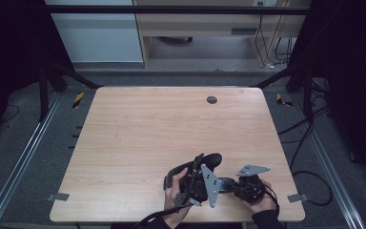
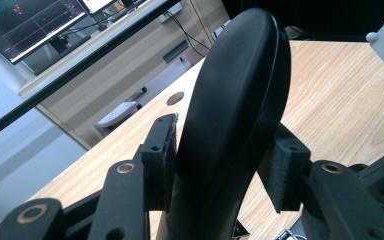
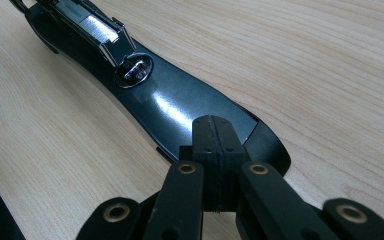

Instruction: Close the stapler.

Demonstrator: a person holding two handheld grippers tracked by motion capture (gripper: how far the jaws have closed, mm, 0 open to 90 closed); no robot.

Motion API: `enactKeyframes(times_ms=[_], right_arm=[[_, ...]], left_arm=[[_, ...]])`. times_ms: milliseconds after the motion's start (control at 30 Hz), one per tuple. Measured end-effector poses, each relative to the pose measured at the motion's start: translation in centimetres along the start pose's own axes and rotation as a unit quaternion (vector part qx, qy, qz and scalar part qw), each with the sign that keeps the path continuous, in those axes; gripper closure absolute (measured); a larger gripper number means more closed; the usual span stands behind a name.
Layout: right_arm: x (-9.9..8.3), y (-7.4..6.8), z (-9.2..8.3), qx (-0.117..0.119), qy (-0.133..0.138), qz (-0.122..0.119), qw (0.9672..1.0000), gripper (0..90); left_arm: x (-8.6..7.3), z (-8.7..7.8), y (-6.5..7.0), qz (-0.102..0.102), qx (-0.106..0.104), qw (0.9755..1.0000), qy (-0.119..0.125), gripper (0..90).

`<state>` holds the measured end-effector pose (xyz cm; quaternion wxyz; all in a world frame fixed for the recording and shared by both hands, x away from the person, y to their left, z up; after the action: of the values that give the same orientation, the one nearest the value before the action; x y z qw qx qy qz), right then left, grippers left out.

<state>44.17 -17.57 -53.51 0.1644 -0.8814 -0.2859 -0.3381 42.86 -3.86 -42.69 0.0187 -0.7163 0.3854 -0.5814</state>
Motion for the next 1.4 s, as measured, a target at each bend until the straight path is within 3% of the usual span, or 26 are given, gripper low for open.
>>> enactKeyframes(times_ms=[1400], right_arm=[[0.0, 0.1, 0.0, 0.000, 0.001, 0.004, 1.0000, 90.0]], left_arm=[[-0.5, 1.9, 2.8, 0.054, 0.007, 0.9984, -0.017, 51.4]])
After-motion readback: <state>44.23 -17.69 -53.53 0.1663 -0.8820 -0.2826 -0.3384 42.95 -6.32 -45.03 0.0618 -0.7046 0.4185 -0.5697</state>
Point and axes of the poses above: each handheld gripper's, and its own axes: z roughly forward along the jaws, x roughly out of its top, y roughly to its right, the point moved 7 cm from there along z, roughly forward along the jaws, and after that the axes turned 3 degrees about -x, right-handed, at the moved point
